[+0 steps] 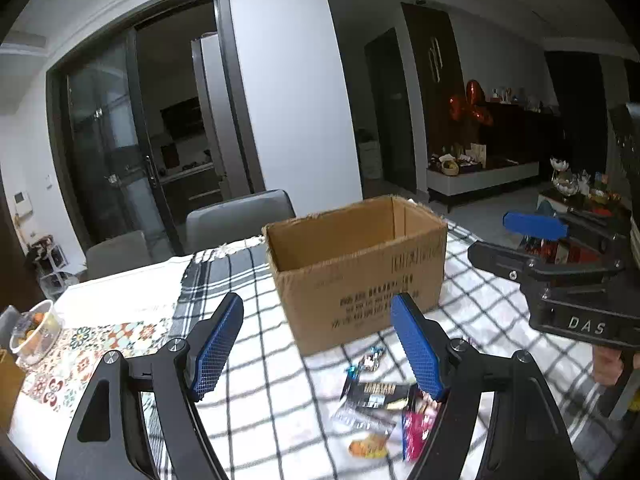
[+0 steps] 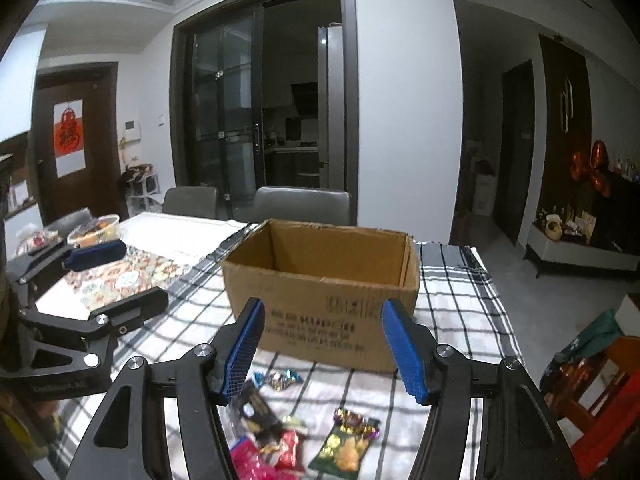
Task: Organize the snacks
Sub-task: 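Move both tools back toward the remaining snacks on the table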
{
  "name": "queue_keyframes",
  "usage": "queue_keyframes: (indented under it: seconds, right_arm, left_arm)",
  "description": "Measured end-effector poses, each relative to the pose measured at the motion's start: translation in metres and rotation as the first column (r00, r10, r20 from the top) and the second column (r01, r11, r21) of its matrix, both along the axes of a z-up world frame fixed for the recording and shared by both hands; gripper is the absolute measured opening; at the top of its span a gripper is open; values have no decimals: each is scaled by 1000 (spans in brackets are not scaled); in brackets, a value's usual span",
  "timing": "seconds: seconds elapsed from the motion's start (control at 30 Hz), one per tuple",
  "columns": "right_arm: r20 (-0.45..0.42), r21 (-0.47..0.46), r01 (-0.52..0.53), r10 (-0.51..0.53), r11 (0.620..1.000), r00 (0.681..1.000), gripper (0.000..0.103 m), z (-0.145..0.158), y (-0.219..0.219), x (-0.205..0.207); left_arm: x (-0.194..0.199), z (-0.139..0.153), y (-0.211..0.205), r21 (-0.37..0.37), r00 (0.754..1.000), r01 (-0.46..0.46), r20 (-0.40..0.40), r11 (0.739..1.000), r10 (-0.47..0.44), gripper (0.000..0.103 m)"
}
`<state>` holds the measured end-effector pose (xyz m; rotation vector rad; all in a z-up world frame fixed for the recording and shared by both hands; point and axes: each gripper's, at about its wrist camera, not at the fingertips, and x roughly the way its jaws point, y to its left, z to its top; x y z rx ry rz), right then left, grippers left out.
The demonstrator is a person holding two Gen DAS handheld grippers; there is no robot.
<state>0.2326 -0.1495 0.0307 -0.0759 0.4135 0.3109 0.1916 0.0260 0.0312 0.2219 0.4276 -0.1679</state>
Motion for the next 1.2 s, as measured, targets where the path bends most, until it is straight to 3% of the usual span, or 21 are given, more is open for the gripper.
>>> queue_keyframes:
  seconds: [0.57,0.87,1.2]
  right_arm:
    - [-33,-158,-106,102,982,994,62,-56,31,-73]
    - [-123,-223,-199,175,954,977,62,-91,44,-73]
    - [-206,-299,-320,267,899,941,62,-122,54,-60]
  left_arm:
    - [-69,-57,9,70,999,29,-42,997,-26,76]
    - [-67,-92,9,89,988,88,-132,992,-76,75]
    - [-41,-120,5,89,971,130,-215,988,-108,70]
